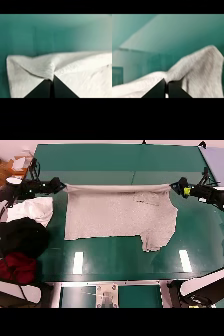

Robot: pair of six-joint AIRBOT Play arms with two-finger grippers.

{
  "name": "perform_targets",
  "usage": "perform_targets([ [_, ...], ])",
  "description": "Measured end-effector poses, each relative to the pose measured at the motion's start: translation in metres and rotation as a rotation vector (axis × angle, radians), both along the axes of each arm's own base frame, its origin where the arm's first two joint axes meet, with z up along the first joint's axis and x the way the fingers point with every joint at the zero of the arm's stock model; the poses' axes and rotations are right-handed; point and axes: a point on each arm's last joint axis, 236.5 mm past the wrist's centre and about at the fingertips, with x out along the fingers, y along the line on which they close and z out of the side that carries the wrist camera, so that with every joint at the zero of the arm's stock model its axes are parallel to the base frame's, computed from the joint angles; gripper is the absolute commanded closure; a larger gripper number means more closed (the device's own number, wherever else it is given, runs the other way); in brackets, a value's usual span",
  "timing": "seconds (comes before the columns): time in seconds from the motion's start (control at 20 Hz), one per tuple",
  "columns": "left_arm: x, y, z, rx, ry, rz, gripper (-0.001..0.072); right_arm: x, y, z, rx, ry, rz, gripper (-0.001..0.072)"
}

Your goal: Fold the shirts.

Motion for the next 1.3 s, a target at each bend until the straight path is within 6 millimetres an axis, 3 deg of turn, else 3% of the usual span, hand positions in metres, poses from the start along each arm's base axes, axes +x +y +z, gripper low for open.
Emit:
perform_targets([
  [0.35,-0.041,0.007,-0.04,0.11,0.181,-0.087,0.0686,-0.048,-0.012,-0.046,-0.132,0.22,0.108,0.0699],
  [0.6,-0.063,0.007,-0.065,0.116,0.264,-0.097,0.0685,-0.059,-0.018,-0.056,-0.173,0.271,0.122,0.07],
  [0.85,-0.071,0.005,-0.071,0.104,0.291,-0.099,0.0685,-0.063,-0.012,-0.059,-0.171,0.297,0.136,0.0693],
  [0.9,-0.072,0.004,-0.072,0.1,0.296,-0.102,0.0587,-0.065,-0.01,-0.059,-0.165,0.305,0.139,0.0583],
  [0.95,-0.074,0.003,-0.072,0.094,0.303,-0.106,0.0311,-0.066,-0.009,-0.059,-0.162,0.311,0.141,0.0495],
  [1.0,-0.076,0.001,-0.072,0.088,0.312,-0.113,0.0211,-0.067,-0.008,-0.058,-0.154,0.318,0.145,0.0483],
  [1.1,-0.083,-0.003,-0.067,0.067,0.341,-0.134,0.0213,-0.07,-0.009,-0.051,-0.131,0.333,0.15,0.0481],
  [1.3,-0.109,-0.001,-0.049,0.013,0.457,-0.173,0.0213,-0.09,-0.027,-0.017,-0.11,0.36,0.131,0.0481],
])
